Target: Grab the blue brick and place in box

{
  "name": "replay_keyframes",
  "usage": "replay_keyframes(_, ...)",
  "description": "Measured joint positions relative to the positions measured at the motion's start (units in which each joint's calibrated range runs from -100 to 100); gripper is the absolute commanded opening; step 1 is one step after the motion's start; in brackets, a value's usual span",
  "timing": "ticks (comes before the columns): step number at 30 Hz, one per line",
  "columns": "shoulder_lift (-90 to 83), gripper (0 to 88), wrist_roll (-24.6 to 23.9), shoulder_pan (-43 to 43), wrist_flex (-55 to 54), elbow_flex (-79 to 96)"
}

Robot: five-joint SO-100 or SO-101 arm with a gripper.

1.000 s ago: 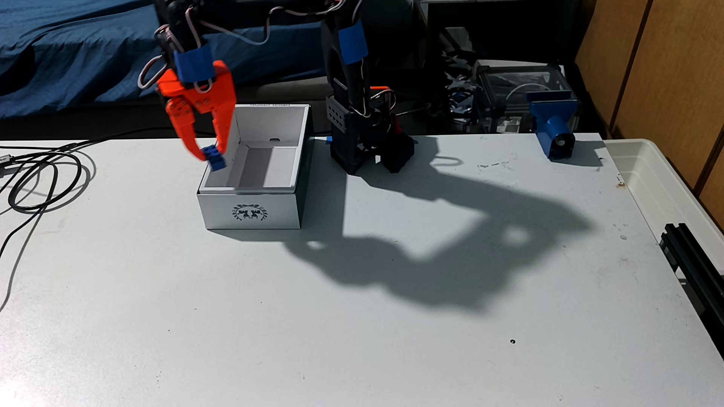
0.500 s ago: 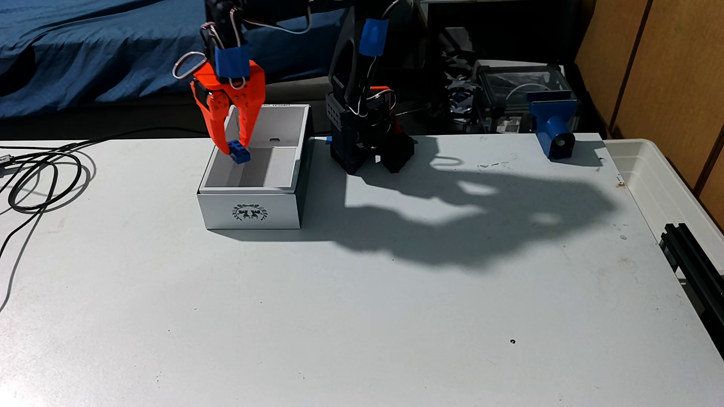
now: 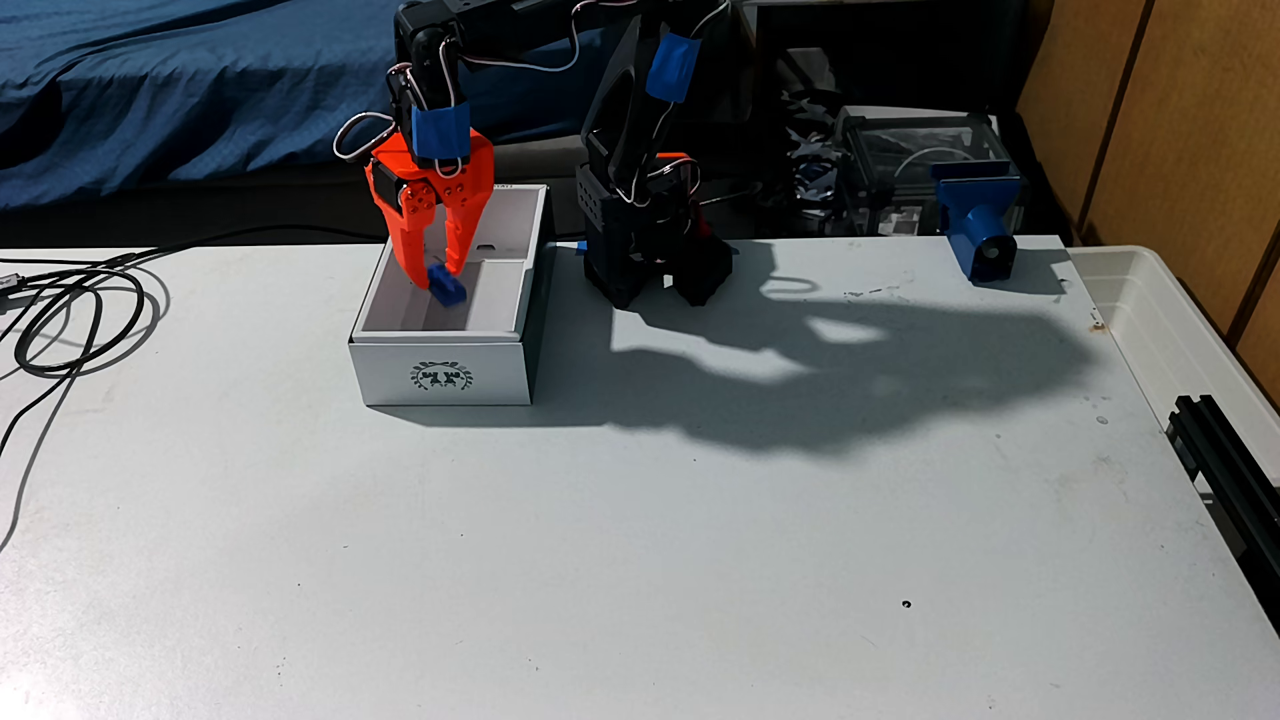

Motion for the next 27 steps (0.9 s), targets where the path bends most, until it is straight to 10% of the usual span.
replay_keyframes(15,0.0,11.1,0.53,2.07,0.35,-3.04)
replay_keyframes(27,-0.17,11.0,-14.58,-12.32,1.58,-18.33)
